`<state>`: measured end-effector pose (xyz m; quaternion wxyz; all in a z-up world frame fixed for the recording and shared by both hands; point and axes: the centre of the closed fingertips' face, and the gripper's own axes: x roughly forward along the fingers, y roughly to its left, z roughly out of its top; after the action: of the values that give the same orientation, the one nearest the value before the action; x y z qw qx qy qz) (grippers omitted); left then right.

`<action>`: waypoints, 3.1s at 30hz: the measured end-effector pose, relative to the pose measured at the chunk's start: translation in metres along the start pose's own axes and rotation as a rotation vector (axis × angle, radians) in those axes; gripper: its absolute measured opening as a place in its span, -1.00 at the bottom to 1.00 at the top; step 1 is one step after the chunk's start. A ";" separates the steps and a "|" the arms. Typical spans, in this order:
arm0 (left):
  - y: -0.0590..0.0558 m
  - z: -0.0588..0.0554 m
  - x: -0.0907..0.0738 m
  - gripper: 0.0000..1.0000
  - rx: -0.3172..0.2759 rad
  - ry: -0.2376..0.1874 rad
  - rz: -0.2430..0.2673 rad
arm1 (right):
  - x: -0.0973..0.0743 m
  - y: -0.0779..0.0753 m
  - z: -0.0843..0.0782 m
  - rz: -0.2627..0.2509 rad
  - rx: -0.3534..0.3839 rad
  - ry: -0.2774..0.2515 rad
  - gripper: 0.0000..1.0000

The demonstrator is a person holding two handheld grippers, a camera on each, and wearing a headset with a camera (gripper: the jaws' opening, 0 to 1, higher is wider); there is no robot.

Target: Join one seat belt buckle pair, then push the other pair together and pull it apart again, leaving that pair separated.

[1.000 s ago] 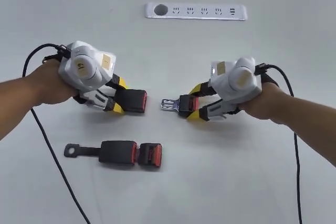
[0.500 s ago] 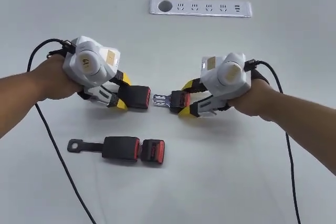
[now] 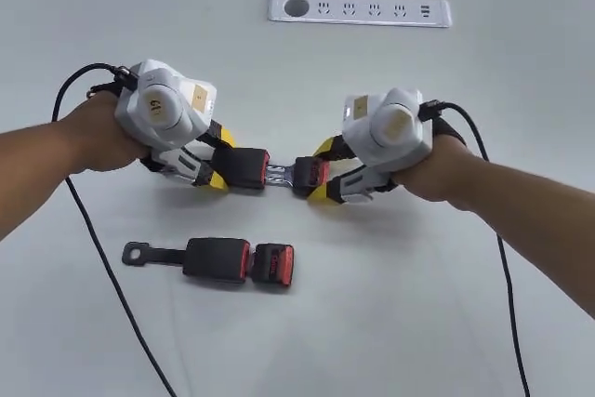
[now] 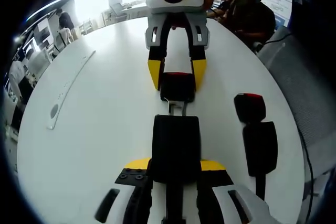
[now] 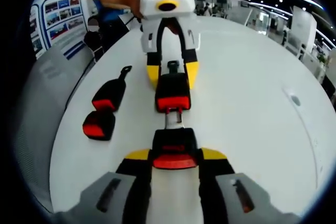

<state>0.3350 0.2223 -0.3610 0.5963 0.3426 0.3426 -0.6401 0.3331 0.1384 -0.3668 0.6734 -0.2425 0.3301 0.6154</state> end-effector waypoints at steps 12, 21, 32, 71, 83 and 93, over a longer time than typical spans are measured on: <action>0.000 0.000 0.001 -0.36 0.018 0.028 0.001 | 0.006 0.006 0.010 -0.007 -0.002 0.004 -0.34; 0.000 0.000 0.001 -0.37 0.019 0.038 -0.004 | 0.009 0.008 0.015 -0.019 0.021 -0.007 -0.35; 0.004 -0.006 0.004 -0.38 0.014 0.051 -0.007 | 0.019 0.005 0.023 -0.046 0.039 -0.015 -0.36; 0.008 -0.010 0.007 -0.35 -0.013 0.079 -0.003 | 0.018 0.001 0.016 -0.067 0.017 0.011 -0.33; 0.002 -0.003 0.004 -0.35 -0.029 0.079 -0.005 | 0.007 0.001 0.003 -0.065 0.013 0.004 -0.33; -0.005 0.003 0.000 -0.34 -0.002 0.095 -0.015 | -0.018 -0.002 -0.025 -0.059 0.003 0.022 -0.32</action>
<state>0.3296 0.2198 -0.3587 0.5751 0.3694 0.3735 -0.6271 0.3306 0.1081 -0.3698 0.6880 -0.2579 0.3314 0.5918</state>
